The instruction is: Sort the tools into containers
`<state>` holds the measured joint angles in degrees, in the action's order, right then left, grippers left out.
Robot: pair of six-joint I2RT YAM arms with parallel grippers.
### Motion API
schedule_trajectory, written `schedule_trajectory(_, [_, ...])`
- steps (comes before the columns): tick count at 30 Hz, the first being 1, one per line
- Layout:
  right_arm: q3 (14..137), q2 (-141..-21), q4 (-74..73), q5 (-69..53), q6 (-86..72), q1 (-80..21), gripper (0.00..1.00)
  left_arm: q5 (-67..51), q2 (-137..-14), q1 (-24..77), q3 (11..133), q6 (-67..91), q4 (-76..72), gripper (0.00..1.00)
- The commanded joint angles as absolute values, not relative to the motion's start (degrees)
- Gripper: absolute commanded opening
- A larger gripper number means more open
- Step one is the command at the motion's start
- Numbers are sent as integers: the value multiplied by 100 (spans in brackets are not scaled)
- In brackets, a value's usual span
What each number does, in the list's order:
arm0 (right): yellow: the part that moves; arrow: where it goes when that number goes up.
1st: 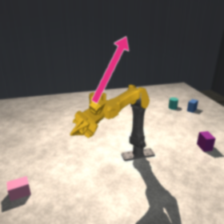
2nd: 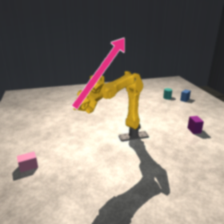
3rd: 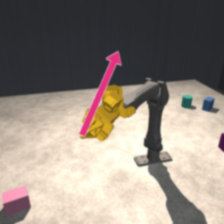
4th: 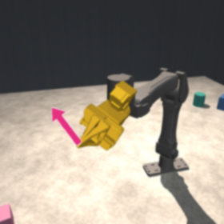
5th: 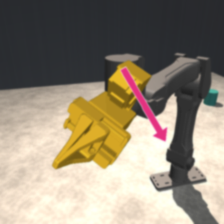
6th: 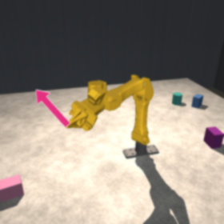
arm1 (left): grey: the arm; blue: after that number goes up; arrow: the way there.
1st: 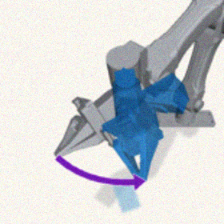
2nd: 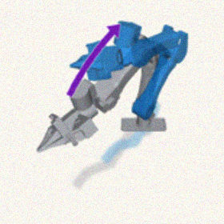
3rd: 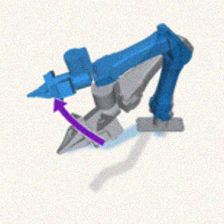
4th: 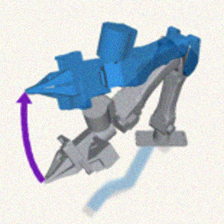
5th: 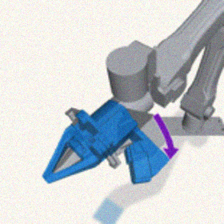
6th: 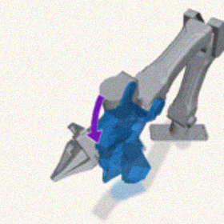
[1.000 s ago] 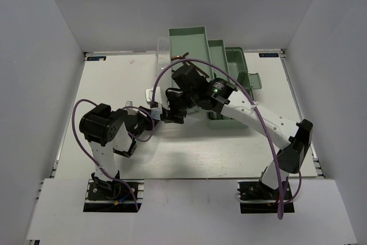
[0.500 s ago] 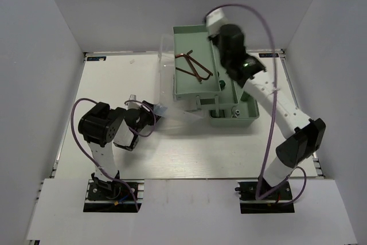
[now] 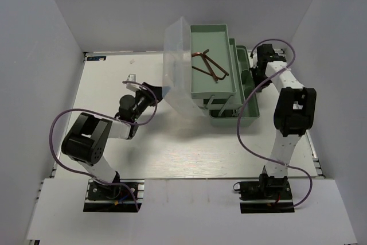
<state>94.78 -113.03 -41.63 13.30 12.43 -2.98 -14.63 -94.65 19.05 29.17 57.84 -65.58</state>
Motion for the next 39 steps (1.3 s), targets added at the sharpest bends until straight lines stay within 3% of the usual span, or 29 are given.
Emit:
schedule_trajectory(1, [9484, -11574, -4861, 67, 1142, -247, 0, -1740, -9106, 2039, 3348, 5493, -6241, 60])
schedule_trajectory(9, [9212, -11725, -4984, -3047, 835, 334, 0, -2557, -9676, 2232, 4419, 5476, -5828, 60])
schedule_trajectory(15, [8772, -11040, -4447, -4077, 676, 641, 0, -2856, -10159, 2602, 5237, 5476, -5485, 60])
schedule_trajectory(20, [8745, -10873, -4482, -3791, 764, 659, 1, -3278, -10484, 2935, 5939, 5423, -4898, 60])
schedule_trajectory(23, [8491, -10548, -4194, -3114, 800, 650, 10, -3393, -10573, 3076, 6222, 5221, -4458, 60])
schedule_trajectory(26, [8122, -9845, -3622, -1577, 774, 642, 24, -3200, -10398, 3076, 6170, 5063, -4395, 60])
schedule_trajectory(27, [8086, -9591, -3464, -590, 756, 633, 27, -3147, -10328, 3076, 6170, 4993, -4247, 63])
schedule_trajectory(28, [8034, -9432, -3332, -310, 756, 668, 36, -3077, -10275, 3076, 6170, 4992, -4193, 65])
schedule_trajectory(30, [7937, -9282, -3217, 426, 756, 703, 43, -2928, -10047, 3076, 6170, 4923, -4105, 71])
schedule_trajectory(31, [7893, -9220, -3173, 535, 834, 747, 47, -2840, -9924, 3076, 6109, 4922, -4105, 82])
schedule_trajectory(32, [7858, -9246, -3199, 510, 826, 773, 49, -2726, -9618, 3076, 6039, 4800, -4000, 84])
schedule_trajectory(34, [7735, -9229, -3226, 292, 817, 896, 59, -2287, -9213, 3076, 5986, 4405, -3605, 86])
schedule_trajectory(35, [7691, -9159, -3208, 177, 765, 923, 68, -2085, -8976, 3076, 5907, 4255, -3412, 86])
schedule_trajectory(37, [7393, -9027, -2938, -165, 730, 975, 75, -1356, -8223, 3076, 5837, 3763, -2675, 87])
schedule_trajectory(39, [7173, -8878, -2760, -342, 721, 993, 75, -620, -7824, 3076, 5836, 3508, -1955, 87])
